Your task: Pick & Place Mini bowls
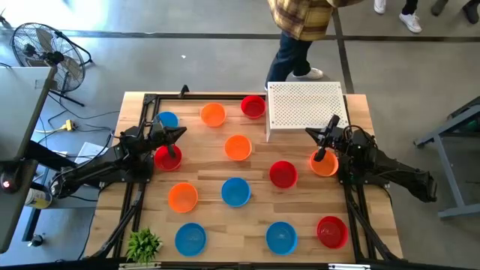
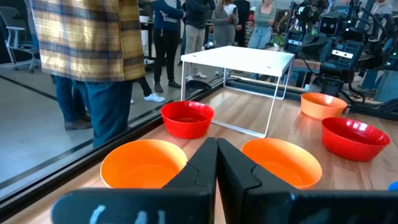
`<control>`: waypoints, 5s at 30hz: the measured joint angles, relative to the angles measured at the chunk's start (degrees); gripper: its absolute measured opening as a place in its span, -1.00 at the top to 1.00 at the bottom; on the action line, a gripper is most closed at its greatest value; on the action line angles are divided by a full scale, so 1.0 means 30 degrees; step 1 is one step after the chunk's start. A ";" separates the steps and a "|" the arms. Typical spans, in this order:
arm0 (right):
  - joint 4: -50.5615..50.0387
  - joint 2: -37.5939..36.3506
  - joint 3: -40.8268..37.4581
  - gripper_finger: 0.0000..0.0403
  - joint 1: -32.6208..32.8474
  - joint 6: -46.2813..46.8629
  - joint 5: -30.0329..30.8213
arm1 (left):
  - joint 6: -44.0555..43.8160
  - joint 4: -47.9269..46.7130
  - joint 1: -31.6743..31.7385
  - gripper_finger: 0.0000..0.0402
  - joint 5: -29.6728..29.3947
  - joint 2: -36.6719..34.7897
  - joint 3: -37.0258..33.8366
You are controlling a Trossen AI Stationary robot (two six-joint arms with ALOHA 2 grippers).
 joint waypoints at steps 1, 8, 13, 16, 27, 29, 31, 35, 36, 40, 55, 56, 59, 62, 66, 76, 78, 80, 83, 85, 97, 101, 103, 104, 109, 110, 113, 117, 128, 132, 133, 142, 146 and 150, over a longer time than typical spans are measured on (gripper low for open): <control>0.0001 -0.0001 0.0000 1.00 -0.0002 0.0000 0.0001 | -0.0001 0.0007 0.0007 1.00 0.0000 0.0001 0.0000; -0.0004 0.0005 0.0000 1.00 -0.0004 0.0000 0.0003 | 0.0007 -0.0001 0.0007 1.00 -0.0007 -0.0002 0.0000; 0.0001 -0.0003 0.0000 1.00 0.0004 0.0000 -0.0005 | 0.0004 0.0000 0.0004 1.00 -0.0003 0.0000 0.0000; 0.0001 -0.0002 0.0000 1.00 -0.0004 0.0000 0.0002 | 0.0004 -0.0001 0.0003 1.00 -0.0007 -0.0007 0.0000; -0.0002 0.0004 0.0000 1.00 0.0000 0.0000 -0.0001 | -0.0001 0.0002 0.0002 1.00 -0.0003 -0.0004 0.0000; 0.0001 -0.0003 0.0000 1.00 0.0003 0.0000 -0.0005 | 0.0006 -0.0001 0.0000 1.00 -0.0001 0.0000 0.0000; -0.0002 0.0004 0.0000 1.00 0.0000 0.0000 0.0002 | 0.0004 0.0004 0.0006 1.00 0.0000 -0.0004 0.0000; -0.0001 0.0000 0.0000 1.00 0.0000 0.0000 0.0003 | 0.0002 0.0002 -0.0001 1.00 -0.0003 -0.0002 0.0000; 0.0001 -0.0003 0.0000 1.00 -0.0001 0.0000 -0.0005 | 0.0007 -0.0001 0.0005 1.00 -0.0007 -0.0007 0.0000; -0.0004 0.0000 0.0000 1.00 0.0001 0.0000 0.0003 | 0.0003 0.0003 0.0003 1.00 -0.0001 -0.0007 0.0000; 0.1990 -0.0001 0.0000 1.00 0.0004 -0.1229 0.0054 | -0.0001 0.0007 0.0005 1.00 0.0000 -0.0001 0.0000; 0.2395 -0.0003 0.0000 1.00 0.0004 -0.0953 -0.0290 | -0.0018 -0.0001 -0.0001 1.00 0.0005 -0.0001 0.0000; 0.3539 0.0002 0.0000 1.00 0.0004 0.0574 -0.1492 | -0.0583 -0.0041 0.0007 1.00 0.0391 -0.0002 0.0000; 0.5279 -0.0003 0.0000 1.00 0.0004 0.0929 -0.1766 | -0.0999 -0.0124 -0.0001 1.00 0.0812 -0.0002 0.0000; 0.6981 -0.0007 0.0145 1.00 0.0004 0.1811 -0.3991 | -0.1014 -0.0124 -0.0001 1.00 0.0849 0.0001 0.0000; 0.4646 0.3305 0.3942 1.00 0.1648 0.0433 -0.4212 | -0.1501 -0.0124 -0.0001 1.00 0.0907 0.0001 0.0000; 0.3882 0.4669 0.4720 1.00 0.2466 -0.0067 -0.3580 | -0.1501 -0.0117 -0.0001 1.00 0.0955 0.0001 0.0000; 0.3257 0.6052 0.5432 1.00 0.3299 -0.0478 -0.2584 | -0.1501 -0.0117 -0.0001 1.00 0.0954 0.0001 0.0000; 0.2688 0.8169 0.6477 1.00 0.4548 -0.0816 -0.0967 | -0.1501 -0.0117 -0.0001 1.00 0.0957 0.0001 0.0000; 0.2377 0.9572 0.7066 1.00 0.5404 -0.0830 0.0037 | -0.1501 -0.0117 -0.0001 1.00 0.0962 0.0009 0.0000; -0.0832 1.6380 1.0660 1.00 0.9906 0.4121 0.6688 | -0.1152 -0.0081 0.0000 1.00 0.1326 0.0403 0.0000; -0.3628 1.9182 1.2394 0.97 1.1358 0.7111 0.7604 | -0.1278 -0.0073 -0.0001 1.00 0.1377 0.0777 0.0000; -0.5113 2.0701 1.3499 0.88 1.2081 0.8422 0.7887 | -0.1617 -0.0073 -0.0001 1.00 0.1384 0.0968 0.0000; -0.6092 2.1428 1.4103 0.82 1.2372 0.9264 0.7886 | -0.1807 -0.0057 0.0005 1.00 0.1441 0.1086 0.0000; -1.0857 2.5021 1.7228 0.43 1.3554 1.3171 0.7089 | -0.2514 0.0040 -0.0001 1.00 0.2028 0.1899 0.0000; -1.1704 2.5664 1.7748 0.36 1.3771 1.3770 0.6713 | -0.2521 0.0056 -0.0001 1.00 0.2097 0.2075 0.0000; -1.4572 2.7254 1.9085 0.16 1.4191 1.6745 0.5985 | -0.2705 0.0104 -0.0001 1.00 0.2413 0.2565 0.0000; -1.8875 2.7823 1.9343 0.02 1.4185 2.1103 0.6242 | -0.3352 0.0273 -0.0001 1.00 0.3259 0.3205 0.0000; -1.2691 2.3575 1.2482 0.10 1.1758 2.3384 0.3760 | -0.3505 0.0415 -0.0008 1.00 0.3978 0.3643 0.0000; -1.1009 2.3551 1.1102 0.19 1.0340 2.3023 0.2560 | -0.3505 0.0415 -0.0003 1.00 0.3988 0.3643 0.0000; -1.0847 2.3661 1.0953 0.23 1.0056 2.2680 0.2319 | -0.3505 0.0420 -0.0005 1.00 0.4033 0.3643 0.0000; -0.9399 2.4128 1.0885 0.75 0.9103 2.0133 0.1569 | -0.1816 0.0890 -0.0001 1.00 0.3637 0.3643 0.0007; -0.9383 2.4135 1.0885 0.97 0.9103 1.9580 0.1486 | 0.1056 0.0790 -0.0001 1.00 0.4123 0.3643 0.0257; -0.9316 2.4098 1.0922 0.93 0.9103 1.9615 0.0697 | 0.1954 0.1121 -0.0001 1.00 0.4554 0.3636 0.0327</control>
